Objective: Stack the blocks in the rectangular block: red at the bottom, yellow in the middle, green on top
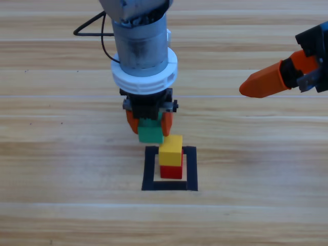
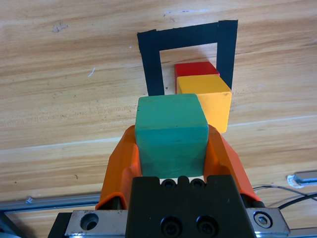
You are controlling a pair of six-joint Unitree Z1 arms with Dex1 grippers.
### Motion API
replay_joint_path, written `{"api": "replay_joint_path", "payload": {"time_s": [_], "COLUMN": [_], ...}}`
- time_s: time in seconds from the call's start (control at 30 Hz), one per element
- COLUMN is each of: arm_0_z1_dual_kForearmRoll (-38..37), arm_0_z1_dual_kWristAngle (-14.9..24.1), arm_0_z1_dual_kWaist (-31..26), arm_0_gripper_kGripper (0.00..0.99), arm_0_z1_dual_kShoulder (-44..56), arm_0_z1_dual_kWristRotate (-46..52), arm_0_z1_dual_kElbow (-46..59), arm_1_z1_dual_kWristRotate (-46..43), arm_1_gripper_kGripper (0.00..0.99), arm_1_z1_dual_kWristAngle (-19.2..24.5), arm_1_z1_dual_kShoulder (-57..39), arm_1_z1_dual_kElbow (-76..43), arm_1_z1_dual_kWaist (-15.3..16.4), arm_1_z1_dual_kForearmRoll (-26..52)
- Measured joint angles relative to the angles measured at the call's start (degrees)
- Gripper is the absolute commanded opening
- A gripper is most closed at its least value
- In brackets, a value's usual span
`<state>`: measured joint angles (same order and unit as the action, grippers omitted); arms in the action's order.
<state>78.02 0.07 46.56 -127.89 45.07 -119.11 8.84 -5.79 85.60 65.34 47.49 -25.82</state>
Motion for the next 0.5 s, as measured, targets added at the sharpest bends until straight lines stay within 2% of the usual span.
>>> {"api": "replay_joint_path", "payload": {"time_s": [0.5], "arm_0_z1_dual_kForearmRoll": [0.0], "arm_0_z1_dual_kWristAngle": [0.1], "arm_0_z1_dual_kWaist": [1.3], "arm_0_gripper_kGripper": [0.0], "arm_0_z1_dual_kShoulder": [-0.7], "arm_0_z1_dual_kWristRotate": [0.0], "arm_0_z1_dual_kElbow": [-1.0], "arm_1_z1_dual_kWristRotate": [0.0], "arm_1_gripper_kGripper": [0.957], "arm_1_z1_dual_kWristAngle": [-1.1], "arm_1_z1_dual_kShoulder": [0.0], "arm_1_z1_dual_kElbow": [0.0], "arm_1_z1_dual_kWaist": [0.0], "arm_1_z1_dual_kForearmRoll": [0.0]}}
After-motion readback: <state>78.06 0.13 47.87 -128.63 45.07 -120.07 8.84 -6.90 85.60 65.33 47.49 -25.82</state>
